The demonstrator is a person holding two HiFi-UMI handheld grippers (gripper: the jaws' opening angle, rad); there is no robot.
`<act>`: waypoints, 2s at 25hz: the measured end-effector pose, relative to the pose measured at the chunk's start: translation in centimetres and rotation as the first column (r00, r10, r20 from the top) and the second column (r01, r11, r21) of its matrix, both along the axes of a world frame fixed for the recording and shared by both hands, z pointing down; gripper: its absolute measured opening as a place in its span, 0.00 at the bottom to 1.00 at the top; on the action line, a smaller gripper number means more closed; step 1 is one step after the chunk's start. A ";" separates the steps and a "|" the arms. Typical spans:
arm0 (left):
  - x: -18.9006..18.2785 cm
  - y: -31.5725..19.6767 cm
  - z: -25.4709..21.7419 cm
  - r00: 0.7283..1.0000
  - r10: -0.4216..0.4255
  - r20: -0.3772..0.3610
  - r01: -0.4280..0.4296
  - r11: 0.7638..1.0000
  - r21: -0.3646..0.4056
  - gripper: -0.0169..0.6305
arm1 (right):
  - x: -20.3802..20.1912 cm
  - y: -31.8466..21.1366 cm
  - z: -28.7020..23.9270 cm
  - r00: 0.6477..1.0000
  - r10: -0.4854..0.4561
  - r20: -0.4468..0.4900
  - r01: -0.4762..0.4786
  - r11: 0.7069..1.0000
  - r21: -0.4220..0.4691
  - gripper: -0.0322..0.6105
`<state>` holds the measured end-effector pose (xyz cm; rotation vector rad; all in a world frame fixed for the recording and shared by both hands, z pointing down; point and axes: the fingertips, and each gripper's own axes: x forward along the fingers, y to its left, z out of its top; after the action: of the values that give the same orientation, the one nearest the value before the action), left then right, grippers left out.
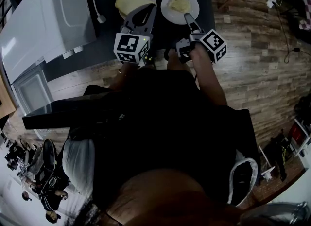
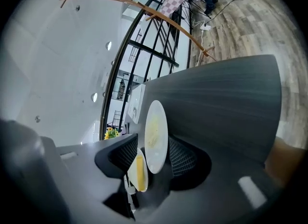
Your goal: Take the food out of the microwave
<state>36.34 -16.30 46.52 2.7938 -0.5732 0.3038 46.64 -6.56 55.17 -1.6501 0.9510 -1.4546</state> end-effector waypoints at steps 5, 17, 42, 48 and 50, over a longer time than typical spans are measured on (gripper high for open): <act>-0.5 0.1 -0.1 1.000 -0.006 -0.006 0.006 1.000 0.002 0.04 | -0.4 0.3 0.8 1.000 -0.029 -0.005 0.029 0.999 -0.029 0.37; -1.3 0.7 -0.5 1.000 -0.011 -0.016 0.011 1.000 -0.001 0.04 | -1.1 0.1 0.8 0.976 -0.191 -0.109 0.185 0.981 -0.058 0.55; -2.6 2.9 -1.8 0.999 0.019 -0.031 -0.018 0.999 0.033 0.04 | -4.0 1.2 0.0 0.763 -0.504 -0.405 0.464 0.863 -0.200 0.62; -3.0 3.7 -2.3 0.999 0.036 -0.032 -0.034 0.998 0.048 0.04 | -4.7 1.5 -1.9 0.735 -0.485 -0.474 0.482 0.865 -0.138 0.61; -3.1 3.9 -2.4 0.998 0.045 -0.035 -0.043 0.998 0.054 0.04 | -4.9 1.5 -2.7 0.711 -0.481 -0.513 0.486 0.863 -0.135 0.59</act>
<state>33.26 -12.35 44.07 2.8602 -0.5199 0.2505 41.72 -5.11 52.50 -1.9353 1.8218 -1.3056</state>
